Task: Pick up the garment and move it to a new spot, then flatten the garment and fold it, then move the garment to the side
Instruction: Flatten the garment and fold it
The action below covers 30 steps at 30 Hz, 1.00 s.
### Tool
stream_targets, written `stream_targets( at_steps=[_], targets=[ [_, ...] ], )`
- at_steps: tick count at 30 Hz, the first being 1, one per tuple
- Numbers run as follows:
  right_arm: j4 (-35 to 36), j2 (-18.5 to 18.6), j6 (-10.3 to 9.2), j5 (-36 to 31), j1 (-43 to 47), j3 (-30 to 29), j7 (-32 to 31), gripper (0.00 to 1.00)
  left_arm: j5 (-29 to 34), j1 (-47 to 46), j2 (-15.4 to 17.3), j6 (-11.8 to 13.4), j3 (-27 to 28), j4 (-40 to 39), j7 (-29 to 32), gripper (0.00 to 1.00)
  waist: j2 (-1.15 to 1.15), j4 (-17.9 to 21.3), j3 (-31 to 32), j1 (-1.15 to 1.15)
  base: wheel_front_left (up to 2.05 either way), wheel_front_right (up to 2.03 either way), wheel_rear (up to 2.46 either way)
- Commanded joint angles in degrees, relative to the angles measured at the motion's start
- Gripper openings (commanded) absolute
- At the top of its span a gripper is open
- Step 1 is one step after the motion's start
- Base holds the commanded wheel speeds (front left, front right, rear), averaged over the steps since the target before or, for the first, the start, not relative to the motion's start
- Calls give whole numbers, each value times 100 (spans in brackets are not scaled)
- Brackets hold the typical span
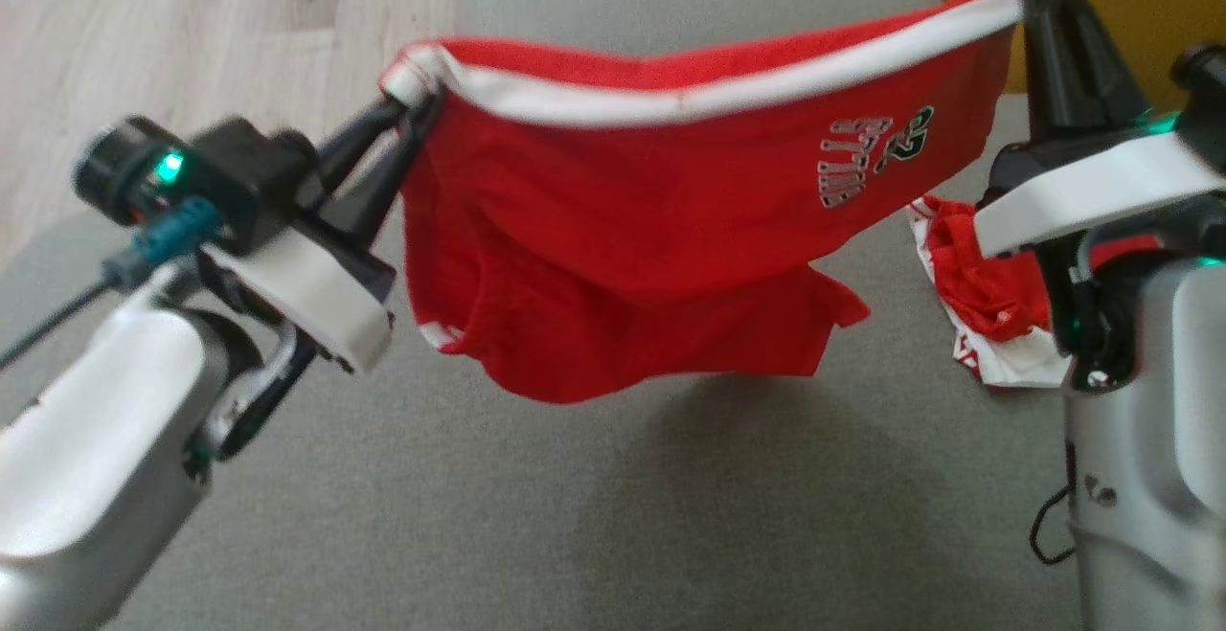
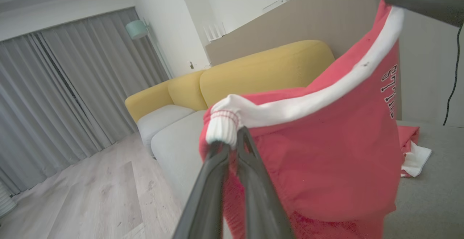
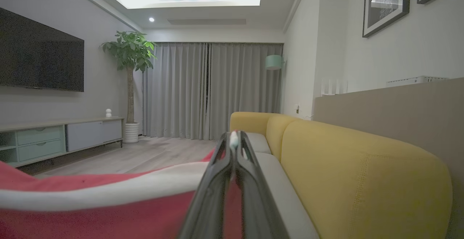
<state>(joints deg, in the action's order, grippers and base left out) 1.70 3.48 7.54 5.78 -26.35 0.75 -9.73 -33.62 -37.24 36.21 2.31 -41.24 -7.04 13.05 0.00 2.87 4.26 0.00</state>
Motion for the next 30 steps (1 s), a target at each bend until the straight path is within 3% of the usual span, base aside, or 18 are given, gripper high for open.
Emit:
stream_targets(
  at_steps=[1, 5, 8, 11, 17, 24, 30],
  targets=[
    [260, -59, -5, -82, -362, 66, -104, 0, -52, -486, 267, 56, 441, -182, 60, 0, 0, 10, -156, 0, 0, 0, 0],
    [4, -59, -5, -126, -838, 98, -268, 0, -135, -894, 129, -89, 480, 163, 135, 0, 0, 58, -621, 0, 0, 0, 0],
    [-498, -59, -5, -163, -1631, 127, -206, 0, -2, -1575, -21, -372, 478, 750, 55, 0, 0, 110, -1227, 0, 0, 0, 0],
    [-1239, -59, -5, -283, -2661, 101, 117, 0, 193, -2469, -247, -591, 557, 1569, -229, 0, 0, 132, -1800, 0, 0, 0, 0],
    [-2836, -60, -5, -622, -4295, -166, 1116, 0, 474, -3932, -759, -787, 684, 3297, -1204, 0, 0, 88, -2428, 0, 0, 0, 0],
    [-4511, -60, -5, -1000, -4324, -296, 1796, 0, 477, -3930, -1231, -943, 281, 4610, -2210, 0, 0, -66, -2508, 0, 0, 0, 0],
    [-5455, -60, -5, -1120, -3839, -12, 1909, 0, 497, -3286, -1380, -975, -362, 4986, -2575, 0, 0, -145, -2454, 0, 0, 0, 0]
  ],
)
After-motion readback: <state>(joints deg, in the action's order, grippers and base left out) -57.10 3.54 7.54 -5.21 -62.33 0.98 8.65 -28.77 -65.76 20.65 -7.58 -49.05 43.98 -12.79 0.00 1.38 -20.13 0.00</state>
